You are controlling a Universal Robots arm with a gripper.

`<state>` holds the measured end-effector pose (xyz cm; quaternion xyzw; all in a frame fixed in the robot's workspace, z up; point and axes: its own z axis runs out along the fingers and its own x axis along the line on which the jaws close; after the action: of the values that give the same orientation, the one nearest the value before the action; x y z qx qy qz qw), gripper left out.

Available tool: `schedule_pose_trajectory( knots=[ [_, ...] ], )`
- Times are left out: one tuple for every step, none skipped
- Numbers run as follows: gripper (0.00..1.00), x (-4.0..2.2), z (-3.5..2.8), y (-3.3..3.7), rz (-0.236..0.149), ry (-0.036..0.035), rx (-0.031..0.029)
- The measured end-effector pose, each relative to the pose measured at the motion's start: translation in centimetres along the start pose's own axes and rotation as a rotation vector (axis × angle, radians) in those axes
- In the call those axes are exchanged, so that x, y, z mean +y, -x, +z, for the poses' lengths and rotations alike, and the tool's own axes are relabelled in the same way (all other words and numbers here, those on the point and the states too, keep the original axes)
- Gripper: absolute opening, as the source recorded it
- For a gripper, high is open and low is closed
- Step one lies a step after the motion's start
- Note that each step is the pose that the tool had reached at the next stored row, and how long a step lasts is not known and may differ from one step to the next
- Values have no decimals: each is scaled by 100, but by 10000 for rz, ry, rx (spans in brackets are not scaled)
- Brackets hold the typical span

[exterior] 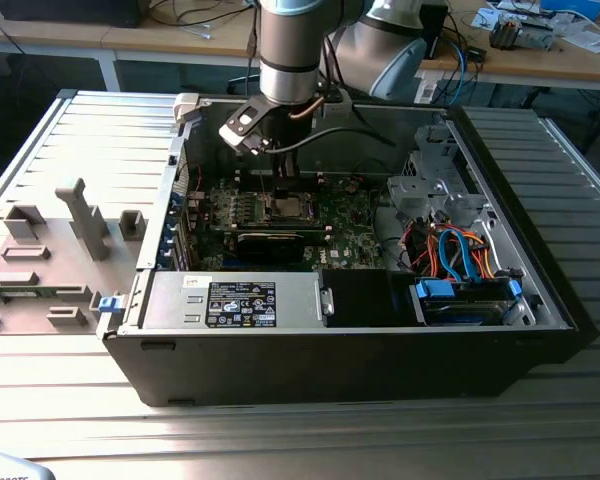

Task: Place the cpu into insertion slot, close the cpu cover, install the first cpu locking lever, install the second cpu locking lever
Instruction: 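Close the cpu cover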

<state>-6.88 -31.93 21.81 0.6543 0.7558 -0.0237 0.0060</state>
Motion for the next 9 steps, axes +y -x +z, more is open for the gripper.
schedule_pose_trajectory(
  knots=[
    [11,-1,22,0,1,0,0],
    [11,-1,38,-1,1,-1,-2],
    [11,-1,52,-1,1,0,-1],
    [11,-1,61,-1,1,0,-1],
    [11,-1,68,-2,1,-1,-1],
    [11,-1,75,-2,2,0,-1],
    [11,-2,82,-2,1,0,0],
    [11,-2,88,-3,1,0,-1],
    [11,-2,96,-3,1,1,0]
  ],
)
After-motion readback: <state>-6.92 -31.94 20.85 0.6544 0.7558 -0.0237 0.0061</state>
